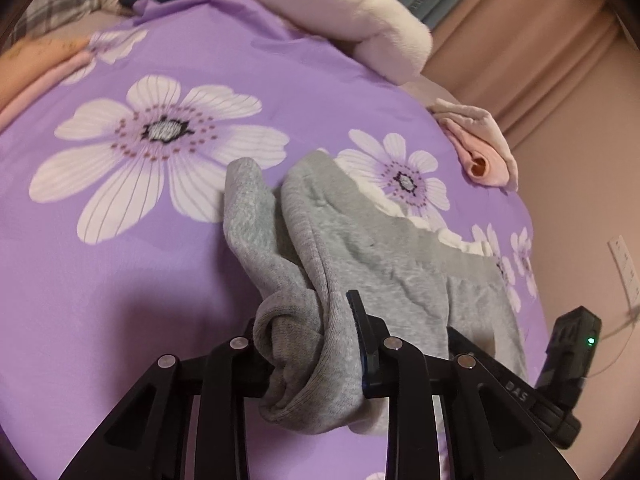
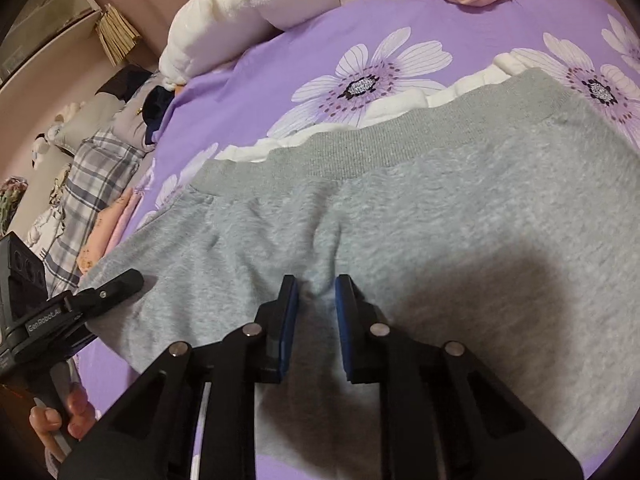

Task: Fold small clothes

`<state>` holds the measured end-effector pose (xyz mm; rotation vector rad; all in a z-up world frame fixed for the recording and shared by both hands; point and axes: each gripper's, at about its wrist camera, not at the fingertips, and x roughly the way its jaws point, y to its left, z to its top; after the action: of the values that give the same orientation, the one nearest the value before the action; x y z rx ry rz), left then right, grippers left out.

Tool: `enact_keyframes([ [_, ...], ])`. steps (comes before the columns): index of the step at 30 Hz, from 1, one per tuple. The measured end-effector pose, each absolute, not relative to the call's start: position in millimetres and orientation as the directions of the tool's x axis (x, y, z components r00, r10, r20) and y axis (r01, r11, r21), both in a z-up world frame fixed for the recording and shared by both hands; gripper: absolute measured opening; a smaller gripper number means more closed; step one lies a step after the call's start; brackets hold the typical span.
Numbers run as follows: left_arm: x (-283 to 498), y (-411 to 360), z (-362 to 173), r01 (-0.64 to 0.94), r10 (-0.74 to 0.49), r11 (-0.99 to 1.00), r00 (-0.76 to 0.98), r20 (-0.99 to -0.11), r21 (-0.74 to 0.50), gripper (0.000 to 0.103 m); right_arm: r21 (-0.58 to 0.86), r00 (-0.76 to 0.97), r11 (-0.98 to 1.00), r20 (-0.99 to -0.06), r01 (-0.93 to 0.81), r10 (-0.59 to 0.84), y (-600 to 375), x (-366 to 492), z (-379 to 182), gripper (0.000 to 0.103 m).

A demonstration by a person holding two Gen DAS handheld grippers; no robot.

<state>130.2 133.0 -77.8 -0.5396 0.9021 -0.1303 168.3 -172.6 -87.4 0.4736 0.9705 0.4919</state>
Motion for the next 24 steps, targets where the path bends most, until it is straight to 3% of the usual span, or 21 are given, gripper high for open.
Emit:
enact_keyframes([
  [12,130,111,-53,-0.032,-0.313,0.899,0.649,-0.694,-0.437,0.025,0.526,0.497,0.796,-0.626,-0.3,0.601,-172,117,-62,0.023],
  [18,131,100,-46,-0.006,-0.313,0.91,0.648,-0.695,-0.415,0.024,0.489,0.418,0.824,-0.71,-0.286,0.567,-154,111,-94,0.023],
  [24,131,81,-34,0.035,-0.311,0.923,0.651,-0.692,-0.383,0.023,0.5,0.405,0.812,-0.704,-0.301,0.584,-155,109,-97,0.023],
])
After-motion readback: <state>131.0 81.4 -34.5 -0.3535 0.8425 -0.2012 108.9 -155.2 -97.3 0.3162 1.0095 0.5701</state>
